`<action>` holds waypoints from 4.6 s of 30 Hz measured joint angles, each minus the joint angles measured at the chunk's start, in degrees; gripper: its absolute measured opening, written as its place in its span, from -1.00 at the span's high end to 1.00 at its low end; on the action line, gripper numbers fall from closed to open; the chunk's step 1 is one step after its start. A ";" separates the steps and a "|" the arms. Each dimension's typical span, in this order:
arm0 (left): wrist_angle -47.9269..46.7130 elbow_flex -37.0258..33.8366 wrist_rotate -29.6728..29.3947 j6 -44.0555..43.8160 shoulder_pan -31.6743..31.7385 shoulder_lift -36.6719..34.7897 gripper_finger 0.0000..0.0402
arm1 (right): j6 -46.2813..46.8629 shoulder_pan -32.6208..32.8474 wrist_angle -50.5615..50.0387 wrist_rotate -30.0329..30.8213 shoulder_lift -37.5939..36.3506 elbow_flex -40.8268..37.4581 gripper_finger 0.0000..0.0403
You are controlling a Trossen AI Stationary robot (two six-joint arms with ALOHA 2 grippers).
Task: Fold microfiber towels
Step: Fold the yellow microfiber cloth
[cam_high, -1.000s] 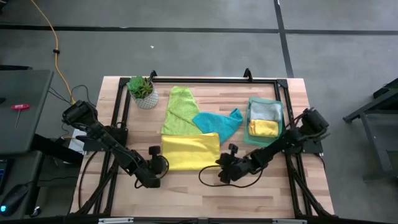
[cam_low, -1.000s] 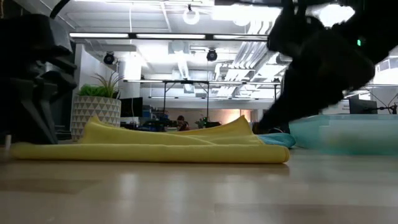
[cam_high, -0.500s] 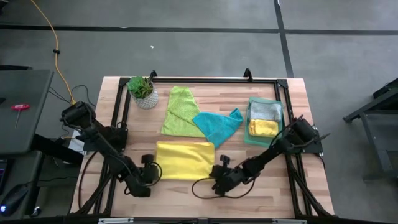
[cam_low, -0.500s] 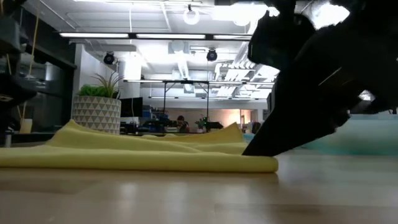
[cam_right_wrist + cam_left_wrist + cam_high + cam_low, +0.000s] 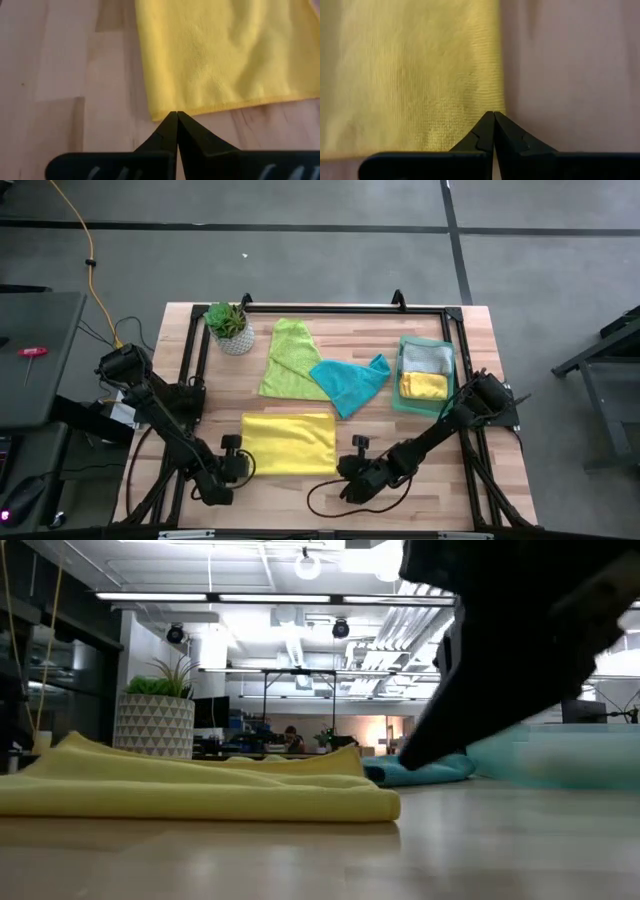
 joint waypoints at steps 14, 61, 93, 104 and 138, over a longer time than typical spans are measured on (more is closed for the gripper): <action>-11.41 8.65 6.16 1.79 0.02 -0.02 0.96 | -2.40 0.00 -4.82 1.12 -0.07 2.46 0.95; -15.02 8.75 3.55 5.92 0.17 7.30 0.99 | -21.51 -1.68 -5.89 -6.38 6.71 10.24 0.06; -16.91 15.08 6.97 5.74 -0.95 7.37 1.00 | -7.43 0.08 -19.45 -7.69 4.66 18.28 1.00; -25.13 15.14 2.51 2.89 -0.66 1.97 1.00 | -4.92 -2.80 -23.03 -1.41 4.66 19.88 1.00; -35.55 7.63 -7.96 -16.61 10.19 2.41 1.00 | 18.71 -8.35 -35.89 8.54 4.68 17.40 1.00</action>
